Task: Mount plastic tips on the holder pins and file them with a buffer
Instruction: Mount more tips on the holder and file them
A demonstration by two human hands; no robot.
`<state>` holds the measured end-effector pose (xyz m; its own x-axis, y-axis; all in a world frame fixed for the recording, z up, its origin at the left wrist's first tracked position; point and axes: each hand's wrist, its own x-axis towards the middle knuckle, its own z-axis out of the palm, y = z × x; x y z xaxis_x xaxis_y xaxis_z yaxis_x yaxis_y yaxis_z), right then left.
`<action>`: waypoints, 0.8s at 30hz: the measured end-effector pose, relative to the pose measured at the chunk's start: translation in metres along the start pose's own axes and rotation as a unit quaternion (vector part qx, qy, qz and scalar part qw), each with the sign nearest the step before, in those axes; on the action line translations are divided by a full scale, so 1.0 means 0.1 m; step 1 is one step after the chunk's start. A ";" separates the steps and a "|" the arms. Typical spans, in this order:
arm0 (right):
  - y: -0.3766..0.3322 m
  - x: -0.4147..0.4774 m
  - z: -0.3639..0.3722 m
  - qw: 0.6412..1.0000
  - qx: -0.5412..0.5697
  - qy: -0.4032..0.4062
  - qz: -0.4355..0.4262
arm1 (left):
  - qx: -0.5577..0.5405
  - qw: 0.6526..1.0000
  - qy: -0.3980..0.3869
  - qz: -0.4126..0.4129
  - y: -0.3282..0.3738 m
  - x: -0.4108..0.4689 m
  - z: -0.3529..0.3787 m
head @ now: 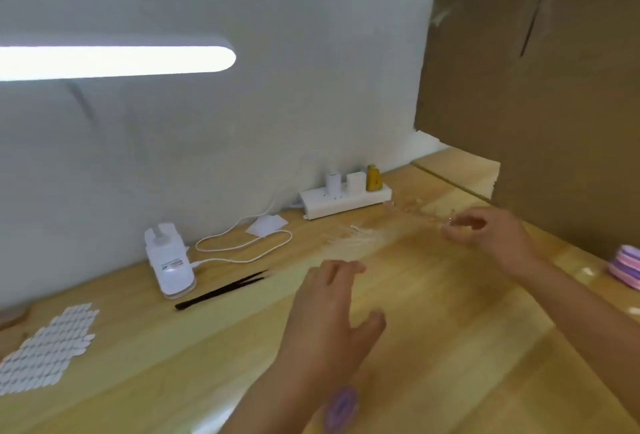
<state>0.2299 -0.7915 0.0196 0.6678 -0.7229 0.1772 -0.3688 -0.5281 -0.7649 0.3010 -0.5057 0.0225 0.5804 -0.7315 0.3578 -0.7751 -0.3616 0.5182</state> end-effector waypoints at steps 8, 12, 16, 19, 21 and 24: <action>0.38 1.36 0.05 0.934 -0.273 0.168 0.158 | 0.061 0.988 -0.112 0.087 -0.05 0.89 0.51; 0.45 1.64 0.22 0.921 -0.325 0.126 0.173 | 0.062 0.988 -0.096 0.107 -0.23 1.00 0.42; 0.47 1.83 0.29 0.923 -0.314 0.116 0.190 | 0.069 0.989 -0.094 0.095 -0.39 1.01 0.37; 0.43 1.86 0.31 0.918 -0.317 0.106 0.215 | 0.085 0.985 -0.109 0.100 -0.39 1.07 0.46; 0.45 1.84 0.37 0.924 -0.297 0.130 0.204 | 0.101 0.980 -0.122 0.119 -0.33 1.13 0.58; 0.57 1.77 0.43 0.936 -0.291 0.132 0.150 | 0.125 0.973 -0.139 0.137 -0.24 1.21 0.76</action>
<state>0.3548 -0.9305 -0.0197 0.3226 -0.9221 0.2136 -0.8549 -0.3807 -0.3525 0.3706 -0.6296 -0.0059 0.2802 -0.9358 0.2140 -0.9480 -0.2347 0.2151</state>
